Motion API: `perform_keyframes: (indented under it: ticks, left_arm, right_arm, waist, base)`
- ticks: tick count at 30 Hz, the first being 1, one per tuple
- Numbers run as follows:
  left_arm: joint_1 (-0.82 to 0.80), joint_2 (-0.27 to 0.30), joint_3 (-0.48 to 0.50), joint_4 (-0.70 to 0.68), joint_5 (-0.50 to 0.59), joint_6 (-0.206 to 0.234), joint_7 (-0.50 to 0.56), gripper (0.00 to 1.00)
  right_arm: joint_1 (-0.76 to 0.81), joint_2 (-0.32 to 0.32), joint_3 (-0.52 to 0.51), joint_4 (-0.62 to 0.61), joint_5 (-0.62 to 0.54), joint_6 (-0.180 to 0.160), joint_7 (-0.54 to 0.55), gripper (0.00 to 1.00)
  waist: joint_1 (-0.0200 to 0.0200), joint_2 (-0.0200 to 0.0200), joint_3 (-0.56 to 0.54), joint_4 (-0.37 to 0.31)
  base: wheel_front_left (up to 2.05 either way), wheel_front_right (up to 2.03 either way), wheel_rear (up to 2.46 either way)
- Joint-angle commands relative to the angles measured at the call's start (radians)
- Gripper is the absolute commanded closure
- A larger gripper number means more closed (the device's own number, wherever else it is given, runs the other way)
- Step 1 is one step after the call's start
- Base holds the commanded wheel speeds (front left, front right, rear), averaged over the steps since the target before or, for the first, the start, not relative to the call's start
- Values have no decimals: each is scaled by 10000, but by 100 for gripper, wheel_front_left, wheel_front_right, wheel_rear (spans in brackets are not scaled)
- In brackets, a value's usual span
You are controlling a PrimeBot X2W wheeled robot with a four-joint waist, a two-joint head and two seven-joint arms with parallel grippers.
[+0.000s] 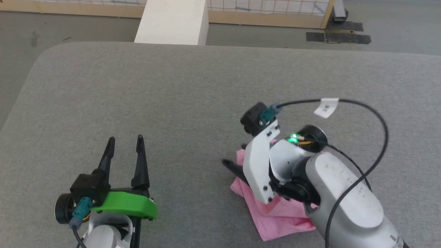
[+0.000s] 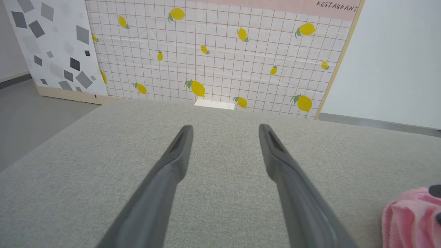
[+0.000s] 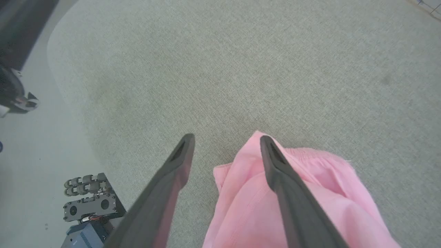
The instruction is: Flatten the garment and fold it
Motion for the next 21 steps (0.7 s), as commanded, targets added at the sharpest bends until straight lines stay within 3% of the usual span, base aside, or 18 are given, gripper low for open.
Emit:
perform_keyframes:
  ticks: [1,6,11,17,21]
  left_arm:
    - [134,41,28,13,48,-50,-47,0]
    - [176,62,103,-14,81,-61,-47,0]
    - [299,67,143,-98,118,-54,-47,0]
    - [278,77,130,-138,130,-112,-47,0]
    - [206,25,64,-115,170,-148,-47,0]
  right_arm:
    - [-196,37,-49,-207,221,-15,-206,0]
    - [-172,-93,-857,-1266,642,-15,-938,0]
    - [774,-646,-2640,-2023,264,-15,-1271,0]
    - [2442,-1099,-4847,-2060,-724,-15,-1098,0]
    - [3422,-1136,-5423,-1629,-1309,-15,-839,0]
  waist:
    - [0,0,-140,-169]
    - [0,0,-361,-497]
    - [0,0,-485,-747]
    - [0,0,-385,-786]
    - [0,0,-292,-675]
  base:
    - [0,0,0]
    - [0,0,0]
    - [0,0,0]
    - [0,0,0]
    - [0,0,0]
